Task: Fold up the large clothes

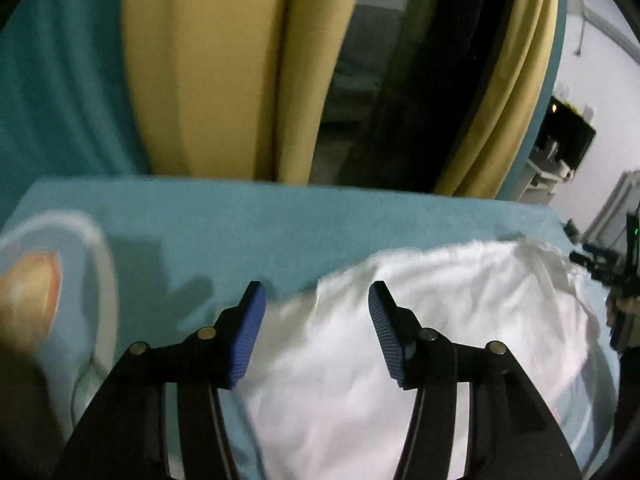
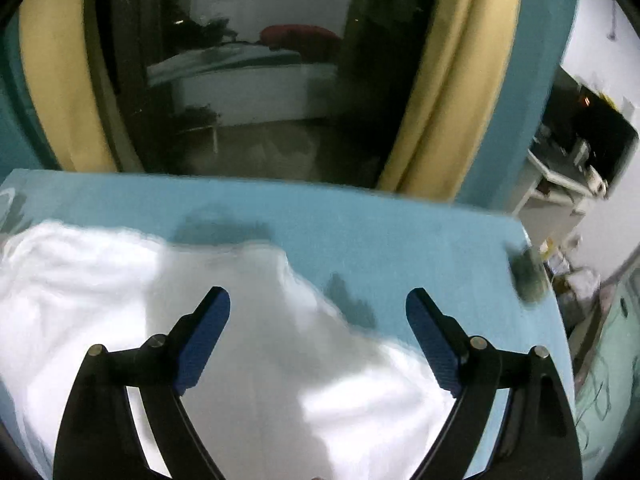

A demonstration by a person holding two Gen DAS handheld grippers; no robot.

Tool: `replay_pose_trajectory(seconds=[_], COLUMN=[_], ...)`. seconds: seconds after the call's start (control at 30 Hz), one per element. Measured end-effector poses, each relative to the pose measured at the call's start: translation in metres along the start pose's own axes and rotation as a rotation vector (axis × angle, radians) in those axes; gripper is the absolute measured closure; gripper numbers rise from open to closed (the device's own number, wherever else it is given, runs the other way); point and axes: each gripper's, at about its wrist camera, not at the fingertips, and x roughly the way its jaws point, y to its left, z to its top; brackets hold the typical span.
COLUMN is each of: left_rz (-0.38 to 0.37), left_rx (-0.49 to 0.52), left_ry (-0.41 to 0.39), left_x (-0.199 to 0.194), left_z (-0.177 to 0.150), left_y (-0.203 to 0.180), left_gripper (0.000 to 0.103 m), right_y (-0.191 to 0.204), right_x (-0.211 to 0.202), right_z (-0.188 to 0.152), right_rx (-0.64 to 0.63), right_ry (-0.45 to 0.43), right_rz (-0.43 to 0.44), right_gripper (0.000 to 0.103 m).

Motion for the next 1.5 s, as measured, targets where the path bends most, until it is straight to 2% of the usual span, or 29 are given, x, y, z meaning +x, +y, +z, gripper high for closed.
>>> replay_pose_trajectory(seconds=[0.1,0.2,0.3,0.37,0.43,0.47,0.5,0.53,0.57,0.6,0.63,0.67,0.77,1.07,1.2,1.5], left_rz=[-0.005,-0.029,-0.066,-0.086,-0.08,-0.092,-0.101,-0.105,-0.101,-0.091,-0.09,-0.116,-0.132,-0.165,-0.191,-0.177], left_rx=[-0.043,-0.096,-0.111,-0.1,-0.064,-0.066,-0.076,-0.079,-0.081,-0.078,-0.079,-0.09,-0.088,-0.106,-0.091,-0.075], left_ry=[-0.012,-0.048,0.016,0.079,0.069,0.072,0.071,0.07,0.07,0.072,0.079,0.091,0.066,0.016,0.02,0.037], left_x=[-0.021,-0.036,-0.031,-0.019,-0.017,-0.016,-0.016,-0.016,-0.017,-0.018,-0.02,-0.02,-0.033,-0.079,-0.097,-0.133], left_z=[-0.036,-0.071,-0.095,-0.107,-0.11,-0.11,-0.109,-0.11,-0.11,-0.112,-0.114,-0.116,-0.124,-0.147,-0.157,-0.188], left_y=[0.007,0.011,0.009,0.003,-0.004,-0.003,-0.001,0.001,0.002,0.002,0.001,0.002,0.002,-0.009,-0.011,-0.012], left_gripper=[0.046,0.046,0.046,0.046,0.046,0.046,0.046,0.047,0.049,0.063,0.085,0.088,0.093,0.094,0.094,0.094], right_y=[-0.01,-0.026,-0.033,-0.033,-0.026,-0.02,-0.017,-0.012,-0.011,-0.013,-0.014,-0.012,-0.008,-0.011,-0.014,-0.01], right_x=[-0.019,-0.043,-0.05,-0.046,-0.038,-0.039,-0.04,-0.041,-0.042,-0.041,-0.039,-0.039,-0.047,-0.095,-0.11,-0.143], right_z=[-0.034,-0.067,-0.088,-0.1,-0.109,-0.112,-0.116,-0.116,-0.116,-0.118,-0.12,-0.122,-0.128,-0.146,-0.16,-0.206], right_rx=[0.055,0.177,0.269,0.299,0.313,0.293,0.269,0.25,0.265,0.282,0.298,0.287,0.264,0.224,0.219,0.25], right_ry=[0.024,0.012,0.018,0.031,0.057,0.034,0.031,0.029,0.03,0.032,0.042,0.037,0.015,-0.052,-0.06,-0.061], right_rz=[0.008,0.045,0.138,0.17,0.199,0.174,0.167,0.168,0.201,0.238,0.299,0.305,0.307,0.281,0.273,0.262], right_gripper=[0.014,0.014,0.014,0.014,0.016,0.019,0.025,0.038,0.058,0.069,0.083,0.086,0.089,0.09,0.09,0.09])
